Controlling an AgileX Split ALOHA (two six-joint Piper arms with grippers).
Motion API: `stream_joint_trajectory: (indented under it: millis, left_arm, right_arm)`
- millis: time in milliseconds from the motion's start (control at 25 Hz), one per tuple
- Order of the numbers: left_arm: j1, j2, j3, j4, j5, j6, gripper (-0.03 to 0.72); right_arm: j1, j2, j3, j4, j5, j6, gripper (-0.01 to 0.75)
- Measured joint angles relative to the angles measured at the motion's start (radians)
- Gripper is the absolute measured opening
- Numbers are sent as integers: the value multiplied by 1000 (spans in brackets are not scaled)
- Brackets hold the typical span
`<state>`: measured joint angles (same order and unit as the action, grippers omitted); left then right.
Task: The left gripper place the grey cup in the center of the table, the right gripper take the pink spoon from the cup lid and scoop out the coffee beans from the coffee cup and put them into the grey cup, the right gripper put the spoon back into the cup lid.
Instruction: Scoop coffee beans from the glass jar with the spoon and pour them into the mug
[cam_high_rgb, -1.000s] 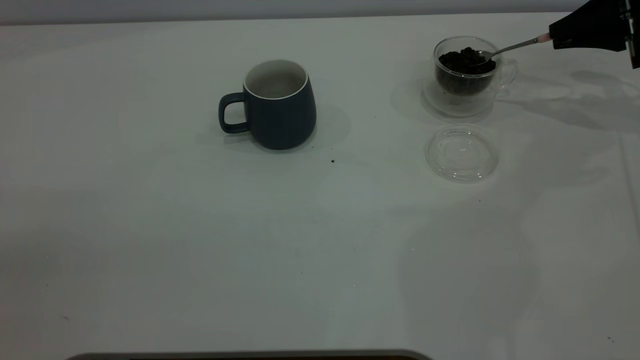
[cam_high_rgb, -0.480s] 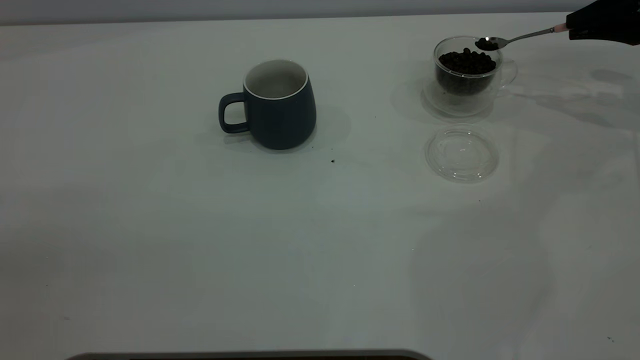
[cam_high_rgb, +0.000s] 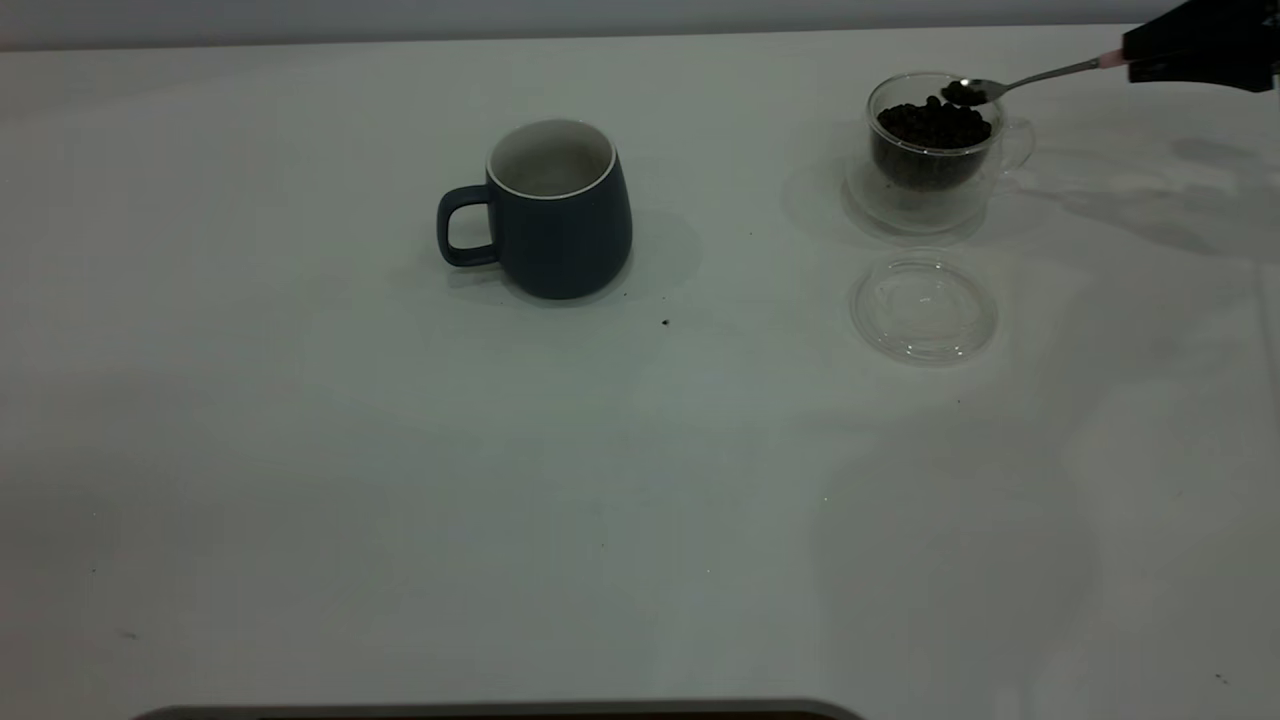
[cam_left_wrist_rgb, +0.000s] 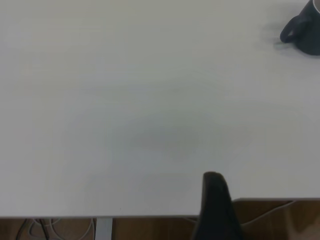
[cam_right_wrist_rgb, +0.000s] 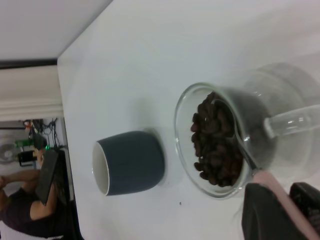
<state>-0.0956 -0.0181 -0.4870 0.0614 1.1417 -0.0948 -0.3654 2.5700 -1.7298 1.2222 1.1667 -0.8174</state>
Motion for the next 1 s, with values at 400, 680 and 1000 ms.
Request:
stream_joint_trajectory:
  millis: [400, 680, 1000]
  left_arm:
    - [0, 0, 0, 0, 0, 0, 569]
    - [0, 0, 0, 0, 0, 0, 569]
    - [0, 0, 0, 0, 0, 0, 569]
  right_arm:
    - [48, -34, 0, 8, 0, 10, 97]
    - [77, -73, 0, 8, 1, 26, 97]
    - [167, -77, 0, 57, 1, 33, 97]
